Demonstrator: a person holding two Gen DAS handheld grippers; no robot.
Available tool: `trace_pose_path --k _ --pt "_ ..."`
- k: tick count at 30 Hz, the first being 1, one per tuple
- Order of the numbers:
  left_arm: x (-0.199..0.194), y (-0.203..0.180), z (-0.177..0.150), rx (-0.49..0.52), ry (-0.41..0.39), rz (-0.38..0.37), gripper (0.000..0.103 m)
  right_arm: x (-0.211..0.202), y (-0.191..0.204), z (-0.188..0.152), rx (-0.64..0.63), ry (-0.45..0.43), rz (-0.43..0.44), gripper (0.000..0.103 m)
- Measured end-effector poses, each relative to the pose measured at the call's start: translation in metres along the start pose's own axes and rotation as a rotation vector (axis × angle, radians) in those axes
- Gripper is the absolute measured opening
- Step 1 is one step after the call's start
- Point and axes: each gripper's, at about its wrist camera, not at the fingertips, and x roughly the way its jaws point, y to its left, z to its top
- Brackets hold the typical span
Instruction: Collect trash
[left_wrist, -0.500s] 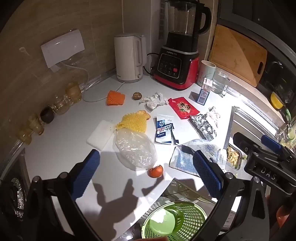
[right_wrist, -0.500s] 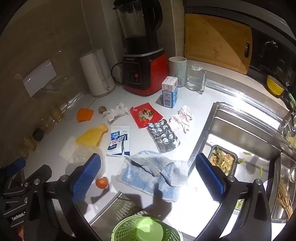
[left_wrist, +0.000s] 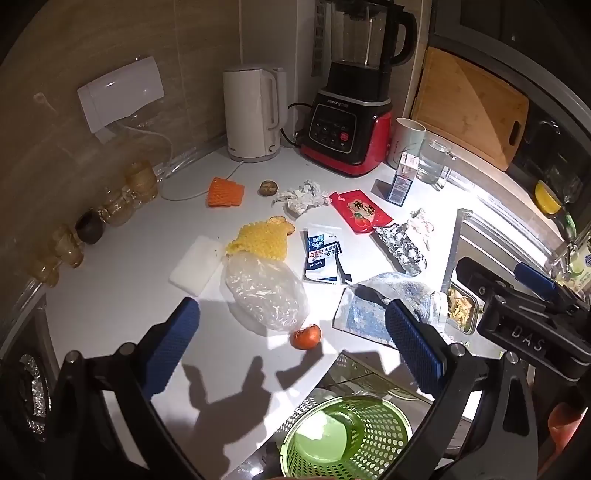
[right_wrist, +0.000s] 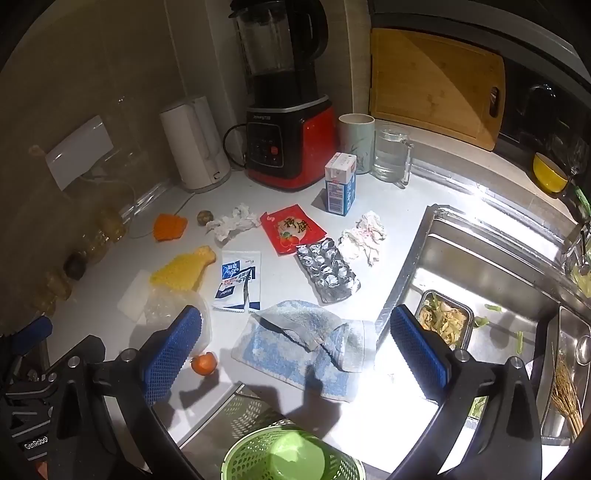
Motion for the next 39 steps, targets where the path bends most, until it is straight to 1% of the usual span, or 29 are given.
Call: trace_pose_path --k 15,16,27,29,39 --pt "-0.0026 -0.001 -0.0055 -0.004 0.001 -0.011 0.096 -0.0025 0.0021 -0.0034 -0.003 0.0 -0.003 0.101" --pt "-0.0006 0.0006 -0.0018 -0.003 0.003 -0.013 0.096 -0.0023 0.0018 -0.0033 -0.003 0.0 -0.004 0.101" --pt "-0.0028 -0.0006 -0.0048 -0.01 0.007 -0.015 0.096 -0.0046 0.0024 -0.0036 -0.003 -0.001 -0.004 0.101" --pt "-0.0009 0.0013 -0.0005 -0.007 0.01 -0.017 0.096 -0.005 0.0025 -0.0037 -0.003 0.0 -0.003 0.101" --pt "-0.0013 0.0011 0.0002 -0.007 0.012 -0.018 0.096 -0.0071 0.0016 -0.0058 -0.003 0.0 -0.005 0.101"
